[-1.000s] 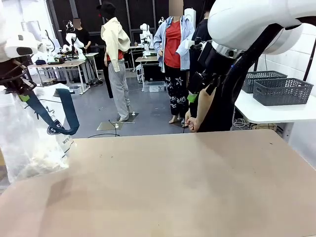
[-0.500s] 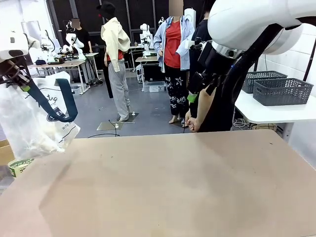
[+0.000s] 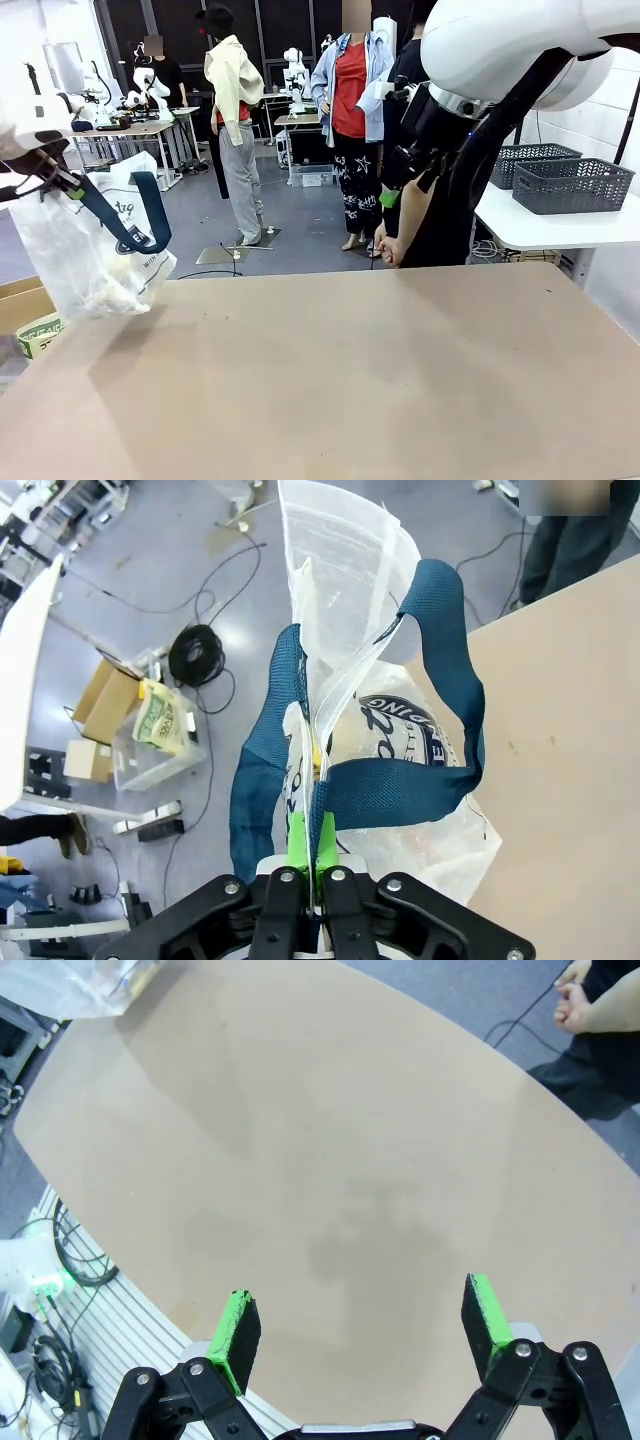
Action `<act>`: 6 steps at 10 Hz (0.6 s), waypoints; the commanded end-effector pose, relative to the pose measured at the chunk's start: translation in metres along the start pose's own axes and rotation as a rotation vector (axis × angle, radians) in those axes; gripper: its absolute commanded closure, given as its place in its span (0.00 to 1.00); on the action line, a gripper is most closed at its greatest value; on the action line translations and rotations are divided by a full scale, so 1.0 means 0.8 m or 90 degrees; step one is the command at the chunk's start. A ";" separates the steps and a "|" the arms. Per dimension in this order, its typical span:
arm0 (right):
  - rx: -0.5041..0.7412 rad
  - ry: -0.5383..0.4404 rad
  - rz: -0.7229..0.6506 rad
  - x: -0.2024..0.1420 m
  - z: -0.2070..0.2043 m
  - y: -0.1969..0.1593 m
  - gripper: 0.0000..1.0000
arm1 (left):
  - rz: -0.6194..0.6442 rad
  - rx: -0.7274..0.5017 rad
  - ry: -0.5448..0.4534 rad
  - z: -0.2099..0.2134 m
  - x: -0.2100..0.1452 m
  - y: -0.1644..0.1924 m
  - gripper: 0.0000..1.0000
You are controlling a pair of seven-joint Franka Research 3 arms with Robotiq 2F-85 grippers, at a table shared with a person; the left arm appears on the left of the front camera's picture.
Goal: Transfer purchased items from the store into the shopping bag.
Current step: Move the Reusable shopping bag to the right side of the table.
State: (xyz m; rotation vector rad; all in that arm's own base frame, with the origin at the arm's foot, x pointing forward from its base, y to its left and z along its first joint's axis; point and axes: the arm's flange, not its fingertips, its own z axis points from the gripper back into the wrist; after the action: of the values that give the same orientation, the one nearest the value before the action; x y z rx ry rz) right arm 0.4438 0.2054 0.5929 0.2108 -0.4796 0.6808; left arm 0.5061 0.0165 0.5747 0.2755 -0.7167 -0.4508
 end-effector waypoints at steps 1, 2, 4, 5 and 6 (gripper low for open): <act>-0.002 0.009 0.000 0.000 0.002 0.000 0.00 | 0.031 -0.007 -0.013 -0.008 -0.009 -0.004 1.00; -0.002 0.009 0.000 0.000 0.002 0.000 0.00 | 0.038 -0.013 -0.002 -0.018 -0.015 -0.008 1.00; -0.002 0.009 0.000 0.000 0.002 0.000 0.00 | 0.049 -0.013 0.026 -0.027 -0.028 -0.023 1.00; -0.002 0.009 0.000 0.000 0.002 0.000 0.00 | 0.052 -0.021 0.042 -0.033 -0.036 -0.031 1.00; -0.002 0.009 0.000 0.000 0.002 0.000 0.00 | 0.058 -0.025 0.059 -0.038 -0.041 -0.036 1.00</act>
State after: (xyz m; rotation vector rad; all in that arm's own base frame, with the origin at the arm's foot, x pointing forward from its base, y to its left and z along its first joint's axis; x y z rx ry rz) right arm 0.4438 0.2054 0.5929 0.2108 -0.4795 0.6808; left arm 0.5015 0.0125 0.5202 0.2144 -0.6265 -0.3938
